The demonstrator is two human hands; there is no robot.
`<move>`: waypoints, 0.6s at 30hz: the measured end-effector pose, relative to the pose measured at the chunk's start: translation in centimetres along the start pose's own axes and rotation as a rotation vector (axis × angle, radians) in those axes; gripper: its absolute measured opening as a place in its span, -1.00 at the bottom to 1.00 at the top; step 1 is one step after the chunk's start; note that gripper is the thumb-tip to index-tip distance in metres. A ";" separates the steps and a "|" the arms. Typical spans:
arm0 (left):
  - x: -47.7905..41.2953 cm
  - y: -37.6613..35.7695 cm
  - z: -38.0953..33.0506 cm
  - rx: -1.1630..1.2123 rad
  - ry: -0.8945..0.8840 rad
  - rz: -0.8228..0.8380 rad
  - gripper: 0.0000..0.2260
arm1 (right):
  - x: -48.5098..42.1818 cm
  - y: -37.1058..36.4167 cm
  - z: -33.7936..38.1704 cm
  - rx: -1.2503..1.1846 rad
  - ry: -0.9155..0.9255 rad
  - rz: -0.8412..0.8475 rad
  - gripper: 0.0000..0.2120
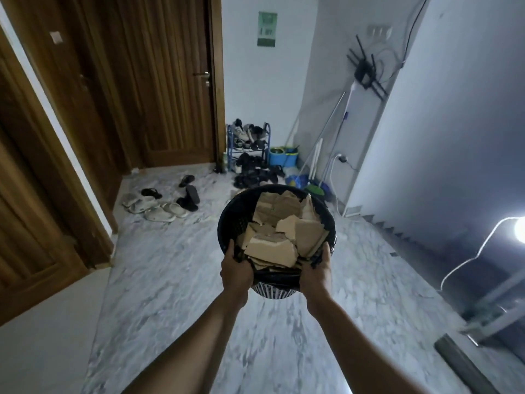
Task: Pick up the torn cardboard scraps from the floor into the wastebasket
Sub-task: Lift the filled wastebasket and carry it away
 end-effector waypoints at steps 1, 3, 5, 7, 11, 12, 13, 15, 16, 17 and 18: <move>-1.8 -0.6 -1.2 -0.010 -0.007 0.005 -0.36 | -1.6 -0.6 0.7 0.009 -0.002 -0.011 -0.21; -5.4 -2.1 -3.4 -0.030 -0.028 0.018 -0.37 | -5.1 -1.7 1.7 0.017 -0.010 -0.029 -0.22; -9.1 -3.8 -5.2 -0.049 -0.042 0.016 -0.38 | -9.0 -2.8 2.6 -0.010 -0.009 -0.035 -0.20; -13.0 -5.9 -6.7 -0.061 -0.055 0.021 -0.38 | -13.3 -3.9 3.4 -0.047 -0.008 -0.046 -0.19; -22.1 -10.5 -9.3 -0.031 -0.043 0.048 -0.39 | -23.0 -6.2 4.7 -0.074 0.011 -0.070 -0.19; -24.5 -11.8 -10.0 -0.022 -0.036 0.050 -0.38 | -25.7 -6.8 4.8 -0.075 0.006 -0.075 -0.19; -27.0 -13.0 -10.7 -0.033 -0.033 0.038 -0.38 | -28.3 -7.4 5.1 -0.071 0.010 -0.079 -0.20; -31.7 -15.5 -11.8 -0.021 -0.035 0.019 -0.39 | -33.6 -8.4 5.6 -0.086 0.006 -0.081 -0.20; -34.0 -16.7 -12.4 -0.016 -0.041 0.023 -0.39 | -36.2 -9.1 5.9 -0.109 -0.006 -0.071 -0.21; -36.0 -17.8 -13.2 -0.025 -0.044 0.022 -0.39 | -38.8 -9.7 6.4 -0.118 -0.010 -0.057 -0.22; -37.9 -18.7 -14.2 -0.042 -0.046 0.008 -0.39 | -40.9 -10.2 7.1 -0.104 -0.012 -0.046 -0.22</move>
Point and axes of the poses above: each hand's wrist, its own x-axis away from the middle knuckle, its own y-axis out of the back of the hand, z = x × y, the point moved 7 cm from there along -x, towards the middle knuckle, and after that the axes turned 1 degree about y, right-handed, at the moved point
